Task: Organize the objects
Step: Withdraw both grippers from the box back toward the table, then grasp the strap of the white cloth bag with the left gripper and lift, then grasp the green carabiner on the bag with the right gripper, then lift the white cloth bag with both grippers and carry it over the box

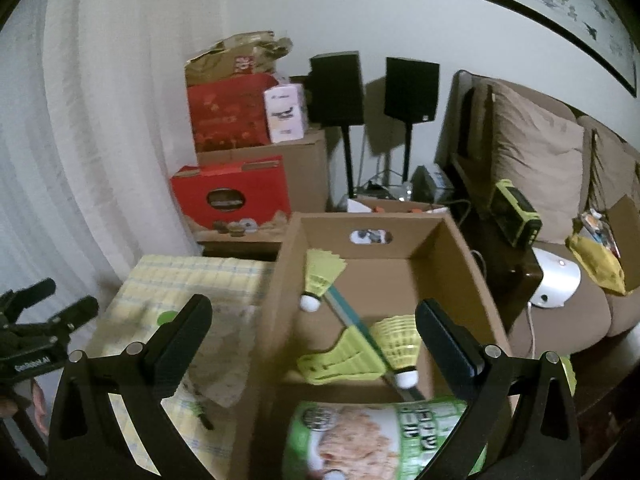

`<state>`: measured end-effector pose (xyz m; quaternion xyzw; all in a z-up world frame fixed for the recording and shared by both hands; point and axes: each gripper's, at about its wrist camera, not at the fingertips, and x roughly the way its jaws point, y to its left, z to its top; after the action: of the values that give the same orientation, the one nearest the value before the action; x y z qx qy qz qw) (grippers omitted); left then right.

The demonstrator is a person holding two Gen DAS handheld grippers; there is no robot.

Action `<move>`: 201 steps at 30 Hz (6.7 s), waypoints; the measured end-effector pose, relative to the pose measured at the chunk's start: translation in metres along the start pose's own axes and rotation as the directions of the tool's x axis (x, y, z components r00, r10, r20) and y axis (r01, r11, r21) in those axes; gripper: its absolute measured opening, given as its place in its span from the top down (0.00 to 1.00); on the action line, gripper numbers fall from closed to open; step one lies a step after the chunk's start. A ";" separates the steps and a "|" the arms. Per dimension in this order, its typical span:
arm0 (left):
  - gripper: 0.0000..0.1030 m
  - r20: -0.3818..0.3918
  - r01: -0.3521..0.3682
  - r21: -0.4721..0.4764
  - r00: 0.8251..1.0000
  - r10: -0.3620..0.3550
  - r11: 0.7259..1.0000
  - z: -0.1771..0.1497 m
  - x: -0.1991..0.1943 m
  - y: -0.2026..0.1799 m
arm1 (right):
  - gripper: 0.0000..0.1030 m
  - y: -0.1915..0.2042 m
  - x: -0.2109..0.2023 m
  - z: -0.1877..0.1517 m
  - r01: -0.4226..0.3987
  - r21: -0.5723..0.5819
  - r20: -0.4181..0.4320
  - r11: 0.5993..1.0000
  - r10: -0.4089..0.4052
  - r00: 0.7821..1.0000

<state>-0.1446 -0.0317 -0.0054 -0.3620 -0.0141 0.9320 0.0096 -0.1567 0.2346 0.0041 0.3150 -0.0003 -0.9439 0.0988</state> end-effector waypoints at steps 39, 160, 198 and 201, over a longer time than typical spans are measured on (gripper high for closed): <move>0.97 -0.217 0.088 0.002 0.972 -0.085 0.996 -0.053 0.100 -0.041 | 0.01 0.035 0.014 -0.003 -0.090 -0.022 -0.054 0.996 0.089 0.995; 0.98 0.012 0.062 -0.206 0.998 -0.060 0.977 -0.007 -0.017 0.107 | 0.83 0.194 0.164 -0.073 -0.266 -0.177 -0.500 0.948 0.147 0.854; 0.98 0.215 0.236 0.135 0.941 -0.261 0.962 0.169 -0.134 -0.110 | 0.83 -0.015 -0.012 0.051 -0.126 0.023 -0.184 0.992 0.128 0.974; 0.98 0.224 0.235 0.171 0.936 -0.270 0.957 0.179 -0.139 -0.137 | 0.83 -0.030 -0.018 0.051 -0.099 0.028 -0.179 0.995 0.102 0.978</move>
<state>-0.1619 0.0983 0.2250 -0.2377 0.0046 0.9592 0.1532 -0.1784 0.2638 0.0544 0.3998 -0.0161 -0.9052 0.1430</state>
